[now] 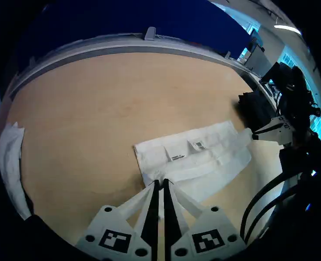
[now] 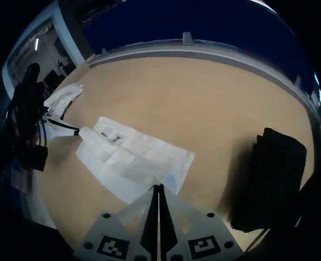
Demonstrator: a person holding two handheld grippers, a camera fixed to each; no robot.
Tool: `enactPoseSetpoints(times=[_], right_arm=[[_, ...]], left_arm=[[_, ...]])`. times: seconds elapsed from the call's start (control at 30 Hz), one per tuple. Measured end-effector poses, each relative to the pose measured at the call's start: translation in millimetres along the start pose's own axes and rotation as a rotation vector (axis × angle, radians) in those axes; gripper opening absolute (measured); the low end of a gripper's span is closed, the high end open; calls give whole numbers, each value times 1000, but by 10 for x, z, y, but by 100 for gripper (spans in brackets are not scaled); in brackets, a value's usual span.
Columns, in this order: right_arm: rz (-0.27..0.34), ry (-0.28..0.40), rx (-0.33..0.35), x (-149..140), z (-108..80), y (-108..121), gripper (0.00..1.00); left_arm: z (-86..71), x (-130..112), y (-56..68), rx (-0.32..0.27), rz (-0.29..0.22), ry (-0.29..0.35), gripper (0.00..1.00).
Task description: Fold towel
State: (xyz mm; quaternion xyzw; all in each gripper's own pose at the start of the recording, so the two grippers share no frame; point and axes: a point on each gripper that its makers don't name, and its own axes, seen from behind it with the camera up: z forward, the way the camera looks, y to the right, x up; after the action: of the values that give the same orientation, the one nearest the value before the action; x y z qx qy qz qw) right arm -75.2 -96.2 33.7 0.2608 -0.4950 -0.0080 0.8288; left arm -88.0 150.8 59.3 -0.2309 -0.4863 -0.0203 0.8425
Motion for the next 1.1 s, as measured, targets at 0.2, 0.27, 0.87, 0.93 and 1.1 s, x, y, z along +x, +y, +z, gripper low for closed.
enactPoseSetpoints(times=[0.2,0.27,0.87,0.93,1.1], right_arm=[[21,6,-17,55,91,45,2],[24,8,-28,62,116,66,3],[7,73,-116,157,140,229,72],[4,77,-128,166,154,251,75],[-1,91,-147,201,197,305,81]], left_arm=[[93,69,-71,11,-18,4,8],[109,89,-90,17,-23,9,9],[85,166,-246,85,-45,38,32],[97,171,-255,91,-45,38,34],[131,190,-293,104,-56,37,37]])
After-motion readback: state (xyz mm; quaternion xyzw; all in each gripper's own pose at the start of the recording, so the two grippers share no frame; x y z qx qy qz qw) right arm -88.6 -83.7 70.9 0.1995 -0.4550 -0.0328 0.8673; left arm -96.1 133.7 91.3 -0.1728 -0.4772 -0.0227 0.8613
